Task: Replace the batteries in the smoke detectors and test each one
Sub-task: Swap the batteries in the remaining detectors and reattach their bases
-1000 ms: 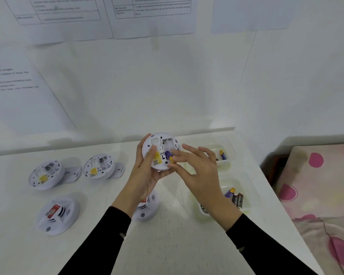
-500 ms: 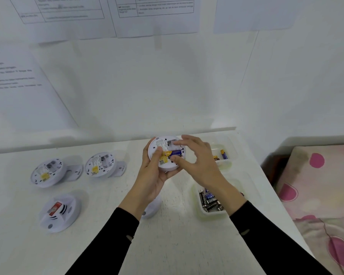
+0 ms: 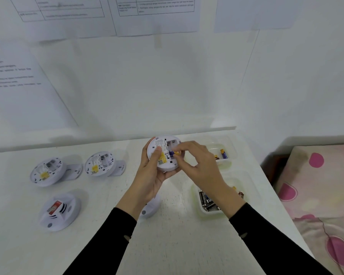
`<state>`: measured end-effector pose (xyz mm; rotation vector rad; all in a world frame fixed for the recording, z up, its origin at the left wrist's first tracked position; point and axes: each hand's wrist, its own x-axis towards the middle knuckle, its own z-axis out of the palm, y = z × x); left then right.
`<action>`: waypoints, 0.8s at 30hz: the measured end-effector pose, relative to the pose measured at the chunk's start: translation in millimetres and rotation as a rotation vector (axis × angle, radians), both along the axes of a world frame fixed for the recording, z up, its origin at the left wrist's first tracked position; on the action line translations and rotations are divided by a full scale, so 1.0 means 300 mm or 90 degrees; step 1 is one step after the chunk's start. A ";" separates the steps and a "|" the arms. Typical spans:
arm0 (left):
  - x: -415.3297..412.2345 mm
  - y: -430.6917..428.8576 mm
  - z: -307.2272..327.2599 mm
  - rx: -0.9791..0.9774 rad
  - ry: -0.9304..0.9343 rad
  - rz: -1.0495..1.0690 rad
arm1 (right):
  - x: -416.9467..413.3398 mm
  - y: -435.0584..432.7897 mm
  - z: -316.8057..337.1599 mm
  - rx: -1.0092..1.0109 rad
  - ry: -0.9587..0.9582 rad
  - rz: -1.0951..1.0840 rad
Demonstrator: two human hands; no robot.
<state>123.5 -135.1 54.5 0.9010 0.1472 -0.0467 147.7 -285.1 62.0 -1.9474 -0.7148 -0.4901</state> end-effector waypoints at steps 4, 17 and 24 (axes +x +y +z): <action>0.001 0.005 -0.004 0.016 0.010 0.019 | 0.002 0.007 -0.058 -0.027 -0.084 -0.117; -0.002 0.009 -0.006 0.024 -0.004 0.006 | 0.027 -0.004 0.022 0.253 0.576 -0.038; -0.002 0.005 0.006 0.050 -0.011 -0.010 | 0.064 -0.003 0.039 0.443 0.766 0.083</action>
